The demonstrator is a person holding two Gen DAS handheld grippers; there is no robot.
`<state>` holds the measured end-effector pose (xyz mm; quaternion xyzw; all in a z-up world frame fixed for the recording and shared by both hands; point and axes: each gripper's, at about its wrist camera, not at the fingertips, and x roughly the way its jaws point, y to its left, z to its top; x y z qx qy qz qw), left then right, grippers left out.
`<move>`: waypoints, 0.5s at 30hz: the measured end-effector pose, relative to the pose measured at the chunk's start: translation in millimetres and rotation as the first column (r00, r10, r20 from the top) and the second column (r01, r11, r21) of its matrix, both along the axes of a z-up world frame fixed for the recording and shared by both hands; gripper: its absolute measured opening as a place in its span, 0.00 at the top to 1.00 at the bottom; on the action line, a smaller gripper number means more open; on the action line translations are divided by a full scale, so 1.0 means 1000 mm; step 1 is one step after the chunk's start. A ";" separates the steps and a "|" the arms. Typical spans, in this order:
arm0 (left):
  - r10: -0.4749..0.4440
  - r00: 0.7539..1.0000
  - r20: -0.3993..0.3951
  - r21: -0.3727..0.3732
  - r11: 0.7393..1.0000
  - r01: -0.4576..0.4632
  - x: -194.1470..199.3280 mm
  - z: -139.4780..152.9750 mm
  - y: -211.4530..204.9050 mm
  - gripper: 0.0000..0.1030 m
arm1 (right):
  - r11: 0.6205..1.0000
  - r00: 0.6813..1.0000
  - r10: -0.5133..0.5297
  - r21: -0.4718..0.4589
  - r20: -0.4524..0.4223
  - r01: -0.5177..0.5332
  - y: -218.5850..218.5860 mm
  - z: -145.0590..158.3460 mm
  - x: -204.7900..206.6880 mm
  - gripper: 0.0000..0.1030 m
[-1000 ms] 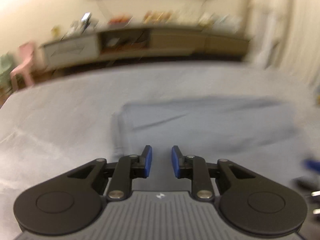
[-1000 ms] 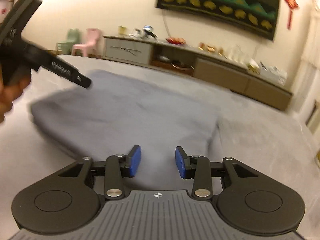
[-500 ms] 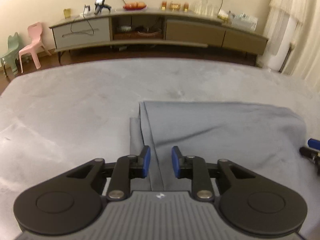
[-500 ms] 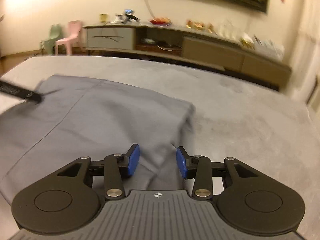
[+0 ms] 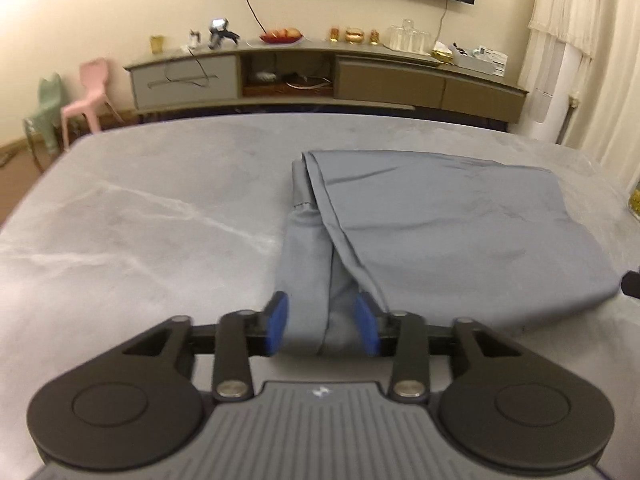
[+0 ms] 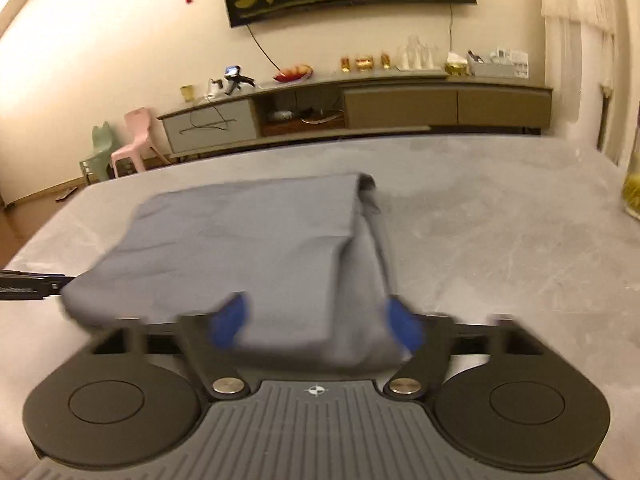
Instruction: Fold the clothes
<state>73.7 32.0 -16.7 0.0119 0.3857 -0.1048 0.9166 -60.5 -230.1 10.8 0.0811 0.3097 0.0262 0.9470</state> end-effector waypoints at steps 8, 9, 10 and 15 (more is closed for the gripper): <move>0.042 0.999 -0.025 -0.028 0.999 -0.043 -0.060 0.013 -0.007 0.21 | 0.999 0.998 -0.010 -0.039 -0.065 0.007 0.034 -0.021 -0.042 0.07; 0.027 0.999 -0.021 -0.014 1.000 -0.027 -0.067 0.015 -0.011 0.17 | 0.999 0.998 -0.010 -0.045 -0.069 0.007 0.039 -0.022 -0.045 0.07; 0.015 1.000 -0.017 -0.005 1.000 -0.015 -0.071 0.016 -0.013 0.13 | 0.999 0.998 -0.010 -0.050 -0.068 0.006 0.041 -0.023 -0.050 0.07; -0.050 0.998 -0.031 -0.044 0.998 0.049 -0.090 0.020 -0.030 0.02 | 0.997 0.998 -0.022 -0.077 -0.053 0.018 0.048 -0.020 -0.062 0.07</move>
